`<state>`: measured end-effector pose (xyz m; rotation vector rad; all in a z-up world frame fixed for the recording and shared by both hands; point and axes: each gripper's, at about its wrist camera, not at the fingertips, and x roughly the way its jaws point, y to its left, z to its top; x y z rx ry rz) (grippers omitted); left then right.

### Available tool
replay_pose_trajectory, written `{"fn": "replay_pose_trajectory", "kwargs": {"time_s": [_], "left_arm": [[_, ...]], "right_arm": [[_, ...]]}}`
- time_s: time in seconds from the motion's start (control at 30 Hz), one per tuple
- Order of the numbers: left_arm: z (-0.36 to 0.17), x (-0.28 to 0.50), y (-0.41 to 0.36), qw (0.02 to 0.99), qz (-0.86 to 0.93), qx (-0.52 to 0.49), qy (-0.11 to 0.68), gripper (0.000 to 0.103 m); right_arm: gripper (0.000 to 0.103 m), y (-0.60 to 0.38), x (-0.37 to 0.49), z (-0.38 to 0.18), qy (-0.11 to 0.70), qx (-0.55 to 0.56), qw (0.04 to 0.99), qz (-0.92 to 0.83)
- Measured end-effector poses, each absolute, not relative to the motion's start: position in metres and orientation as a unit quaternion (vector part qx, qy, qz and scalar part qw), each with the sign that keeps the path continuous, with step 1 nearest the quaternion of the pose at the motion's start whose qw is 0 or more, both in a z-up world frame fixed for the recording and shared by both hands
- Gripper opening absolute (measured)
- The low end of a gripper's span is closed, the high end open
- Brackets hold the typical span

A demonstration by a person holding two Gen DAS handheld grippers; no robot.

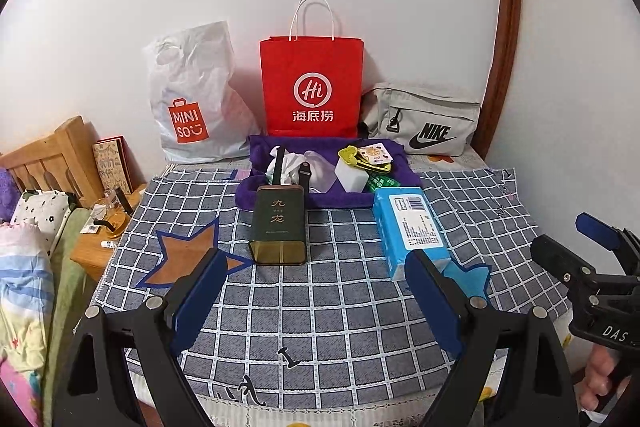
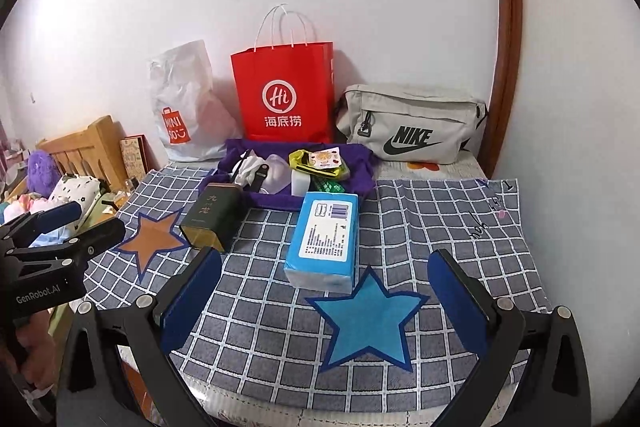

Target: Organize soft objects

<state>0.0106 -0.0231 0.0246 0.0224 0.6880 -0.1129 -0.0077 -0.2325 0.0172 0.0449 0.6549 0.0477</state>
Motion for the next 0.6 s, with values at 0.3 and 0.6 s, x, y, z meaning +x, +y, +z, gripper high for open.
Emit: {"fn": "replay_pose_trajectory", "kwargs": {"time_s": [0.3,0.6], "left_arm": [[0.0258,0.0041,-0.0254,0.941,-0.057,0.01,0.333,0.09],[0.0272,0.0031,-0.0257,0.941,-0.054,0.01,0.333,0.09]], "right_arm": [[0.102,-0.2315,-0.0113,0.0168,0.322,0.026,0.946,0.031],[0.102,-0.2323,-0.0135,0.0171,0.321,0.027,0.946,0.03]]}}
